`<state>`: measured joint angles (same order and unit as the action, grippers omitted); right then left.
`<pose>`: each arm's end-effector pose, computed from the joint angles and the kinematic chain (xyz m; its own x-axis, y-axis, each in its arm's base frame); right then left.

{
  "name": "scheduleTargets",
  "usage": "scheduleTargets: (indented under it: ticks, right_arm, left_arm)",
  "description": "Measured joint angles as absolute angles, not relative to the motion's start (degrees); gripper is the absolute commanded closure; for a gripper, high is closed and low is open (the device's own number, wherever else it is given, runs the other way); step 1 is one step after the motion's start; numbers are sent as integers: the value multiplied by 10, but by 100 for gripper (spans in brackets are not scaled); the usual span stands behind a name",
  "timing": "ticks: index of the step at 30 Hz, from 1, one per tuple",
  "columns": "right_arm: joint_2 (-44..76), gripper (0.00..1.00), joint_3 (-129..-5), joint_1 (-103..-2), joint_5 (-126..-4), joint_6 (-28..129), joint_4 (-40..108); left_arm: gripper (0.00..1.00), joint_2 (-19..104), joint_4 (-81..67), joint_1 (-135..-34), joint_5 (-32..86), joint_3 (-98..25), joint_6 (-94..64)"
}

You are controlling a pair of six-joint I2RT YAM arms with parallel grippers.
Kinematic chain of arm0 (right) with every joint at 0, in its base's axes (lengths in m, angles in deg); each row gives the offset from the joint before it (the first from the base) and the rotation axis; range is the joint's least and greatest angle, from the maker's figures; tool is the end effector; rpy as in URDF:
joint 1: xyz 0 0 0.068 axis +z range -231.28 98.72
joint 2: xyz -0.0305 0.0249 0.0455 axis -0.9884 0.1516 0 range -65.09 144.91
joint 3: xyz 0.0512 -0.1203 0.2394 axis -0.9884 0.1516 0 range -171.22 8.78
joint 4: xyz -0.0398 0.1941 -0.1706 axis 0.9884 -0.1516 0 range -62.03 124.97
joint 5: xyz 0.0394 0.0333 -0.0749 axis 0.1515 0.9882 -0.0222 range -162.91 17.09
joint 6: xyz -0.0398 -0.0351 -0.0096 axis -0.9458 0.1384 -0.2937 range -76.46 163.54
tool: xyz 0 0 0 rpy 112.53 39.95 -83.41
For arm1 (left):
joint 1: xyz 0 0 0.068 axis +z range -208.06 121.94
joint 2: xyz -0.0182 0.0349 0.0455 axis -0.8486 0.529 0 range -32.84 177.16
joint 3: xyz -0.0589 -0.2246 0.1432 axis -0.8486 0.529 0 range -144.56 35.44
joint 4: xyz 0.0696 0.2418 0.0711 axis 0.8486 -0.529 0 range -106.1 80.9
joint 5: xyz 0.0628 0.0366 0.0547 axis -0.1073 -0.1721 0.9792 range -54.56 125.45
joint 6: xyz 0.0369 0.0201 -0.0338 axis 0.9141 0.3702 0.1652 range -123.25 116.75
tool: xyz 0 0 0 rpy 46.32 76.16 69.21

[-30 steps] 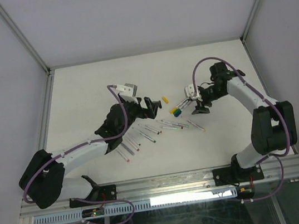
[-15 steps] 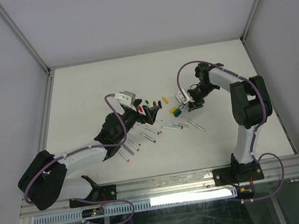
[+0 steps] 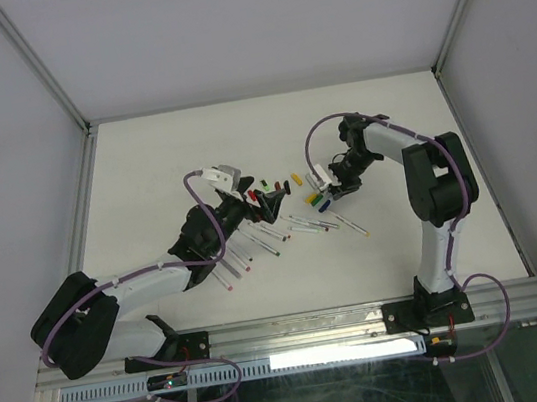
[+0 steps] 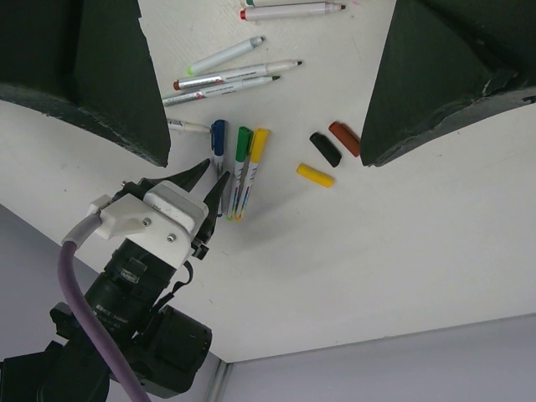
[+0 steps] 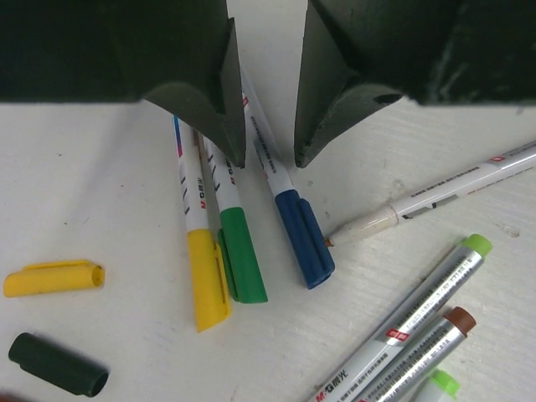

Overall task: Open the pen caps
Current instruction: Pick up the pen from the center of the board.

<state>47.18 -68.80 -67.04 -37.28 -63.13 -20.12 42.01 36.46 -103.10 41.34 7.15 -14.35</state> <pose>0.3401 0.1076 0.1646 0.4717 -0.6836 -0.5570 -0.8706 -0.4614 -0.1709 0.1951 -0.1903 0.2298 -0.1336 -0.1371 -0.9815 0.6171 0.7634 -0.1907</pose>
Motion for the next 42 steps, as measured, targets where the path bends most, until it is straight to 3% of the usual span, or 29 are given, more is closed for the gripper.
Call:
scheduleTargets:
  ticks: [5, 18, 33, 42]
  right_arm:
    - [472, 74, -688, -667, -391, -630, -201]
    - [473, 71, -690, -665, -419, -602, -198]
    - [468, 95, -683, -664, -431, -583, -186]
    - [451, 100, -660, -670, -422, -586, -165]
  left_arm:
    - [1, 420, 365, -1031, 413, 72, -143]
    - [1, 420, 369, -1031, 413, 73, -143]
    - [1, 420, 368, -1031, 413, 73, -143]
    - [1, 420, 369, -1031, 413, 73, -143]
